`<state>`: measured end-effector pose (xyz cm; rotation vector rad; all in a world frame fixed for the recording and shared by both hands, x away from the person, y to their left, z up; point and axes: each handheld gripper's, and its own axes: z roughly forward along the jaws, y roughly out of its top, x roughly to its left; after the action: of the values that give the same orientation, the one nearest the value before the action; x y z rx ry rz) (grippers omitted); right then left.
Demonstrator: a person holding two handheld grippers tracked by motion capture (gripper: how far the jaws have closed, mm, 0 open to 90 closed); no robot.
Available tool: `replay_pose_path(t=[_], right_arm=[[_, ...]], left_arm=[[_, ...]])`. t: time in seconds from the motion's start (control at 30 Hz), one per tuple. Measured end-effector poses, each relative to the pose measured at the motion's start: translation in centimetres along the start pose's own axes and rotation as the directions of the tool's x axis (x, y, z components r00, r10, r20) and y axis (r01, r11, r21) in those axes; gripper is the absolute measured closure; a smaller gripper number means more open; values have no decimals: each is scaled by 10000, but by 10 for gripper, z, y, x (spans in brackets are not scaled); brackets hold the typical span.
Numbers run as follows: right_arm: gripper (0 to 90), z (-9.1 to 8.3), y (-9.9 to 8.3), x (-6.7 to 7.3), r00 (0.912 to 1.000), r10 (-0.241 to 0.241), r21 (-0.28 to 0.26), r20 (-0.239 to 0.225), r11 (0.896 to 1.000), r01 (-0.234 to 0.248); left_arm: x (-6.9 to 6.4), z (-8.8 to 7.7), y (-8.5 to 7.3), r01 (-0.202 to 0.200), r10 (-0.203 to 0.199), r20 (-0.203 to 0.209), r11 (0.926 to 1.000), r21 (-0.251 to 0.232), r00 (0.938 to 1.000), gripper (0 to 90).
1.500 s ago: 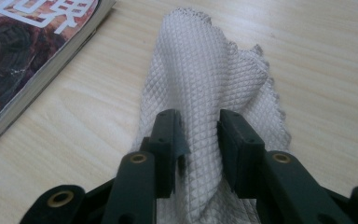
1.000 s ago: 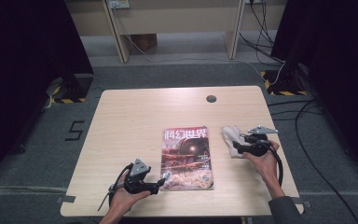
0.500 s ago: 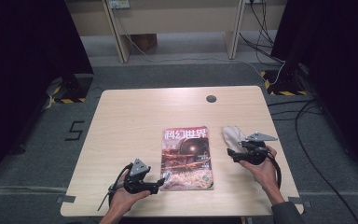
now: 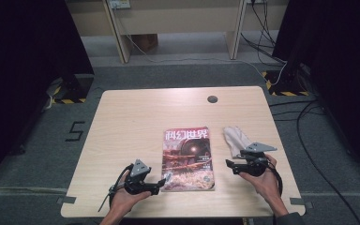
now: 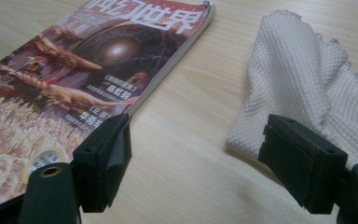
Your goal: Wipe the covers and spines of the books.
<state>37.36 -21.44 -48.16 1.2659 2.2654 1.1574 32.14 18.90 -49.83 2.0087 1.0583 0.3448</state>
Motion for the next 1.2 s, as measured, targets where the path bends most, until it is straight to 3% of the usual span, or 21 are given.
replay_pose_path(t=[0.47,0.87,1.2], right_arm=[[243,-12,-19,7,9995,-63,270,-313,9996,71],[215,-16,-37,14,9982,-169,961,-569,9951,223],[215,-16,-40,14,9980,-283,1117,-566,9931,344]], left_arm=[[0,0,-1,-16,16,9,10000,63,10000,226],[-1,0,-2,-77,77,36,9999,135,10000,225],[-2,1,-2,-77,77,41,9999,150,10000,224]])
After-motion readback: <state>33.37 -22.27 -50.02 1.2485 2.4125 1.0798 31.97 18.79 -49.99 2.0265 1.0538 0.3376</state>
